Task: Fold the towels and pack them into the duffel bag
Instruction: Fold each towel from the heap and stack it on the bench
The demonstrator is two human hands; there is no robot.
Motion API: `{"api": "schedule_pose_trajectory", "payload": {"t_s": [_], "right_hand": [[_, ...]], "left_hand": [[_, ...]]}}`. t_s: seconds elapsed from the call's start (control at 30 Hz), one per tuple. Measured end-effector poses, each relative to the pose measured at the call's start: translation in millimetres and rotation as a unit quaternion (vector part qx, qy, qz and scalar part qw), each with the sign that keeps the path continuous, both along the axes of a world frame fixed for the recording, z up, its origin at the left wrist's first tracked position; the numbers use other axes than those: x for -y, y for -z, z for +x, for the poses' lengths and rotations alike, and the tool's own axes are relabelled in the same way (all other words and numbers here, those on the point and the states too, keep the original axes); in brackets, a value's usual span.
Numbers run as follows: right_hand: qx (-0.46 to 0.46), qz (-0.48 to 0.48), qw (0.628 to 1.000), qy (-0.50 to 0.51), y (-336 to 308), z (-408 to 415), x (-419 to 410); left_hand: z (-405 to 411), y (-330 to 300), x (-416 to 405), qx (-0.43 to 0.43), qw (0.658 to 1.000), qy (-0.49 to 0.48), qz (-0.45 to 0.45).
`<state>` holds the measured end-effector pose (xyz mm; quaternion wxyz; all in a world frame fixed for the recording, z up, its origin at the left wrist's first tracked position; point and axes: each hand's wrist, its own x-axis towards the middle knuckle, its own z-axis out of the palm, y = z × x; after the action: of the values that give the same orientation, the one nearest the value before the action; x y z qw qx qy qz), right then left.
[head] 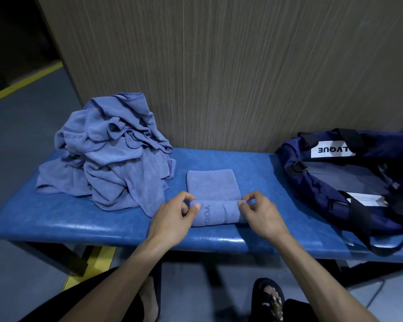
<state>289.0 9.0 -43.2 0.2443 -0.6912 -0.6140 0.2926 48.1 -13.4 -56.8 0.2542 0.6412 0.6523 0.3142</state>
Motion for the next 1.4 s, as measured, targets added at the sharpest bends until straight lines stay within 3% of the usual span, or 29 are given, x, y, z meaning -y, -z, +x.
{"api": "schedule_pose_trajectory", "payload": {"t_s": [0.27,0.4,0.53,0.7,0.9,1.07,1.17,1.4], "right_hand": [[0.017,0.053,0.998,0.012,7,-4,2],[0.027,0.067,0.997,0.007,8,-4,1],[0.053,0.077,0.996,0.001,9,-5,0],[0.061,0.071,0.996,0.008,11,-5,-4],[0.062,0.06,0.996,0.002,8,-4,0],[0.03,0.072,0.988,-0.137,-6,14,7],[0.088,0.086,0.964,-0.234,-1,26,13],[0.106,0.147,0.956,-0.232,-3,29,17]], "left_hand": [[13,-9,3,-0.097,0.994,-0.043,0.023],[12,0,5,-0.175,0.97,0.008,0.169],[0,12,1,-0.182,0.936,0.122,0.276],[-18,12,7,-0.189,0.943,0.2,0.186],[-14,13,4,-0.188,0.946,0.194,0.182],[-16,9,4,-0.133,0.962,0.189,0.143],[-17,7,0,-0.107,0.968,0.195,0.121],[-21,5,-7,-0.03,0.98,0.182,0.068]]}}
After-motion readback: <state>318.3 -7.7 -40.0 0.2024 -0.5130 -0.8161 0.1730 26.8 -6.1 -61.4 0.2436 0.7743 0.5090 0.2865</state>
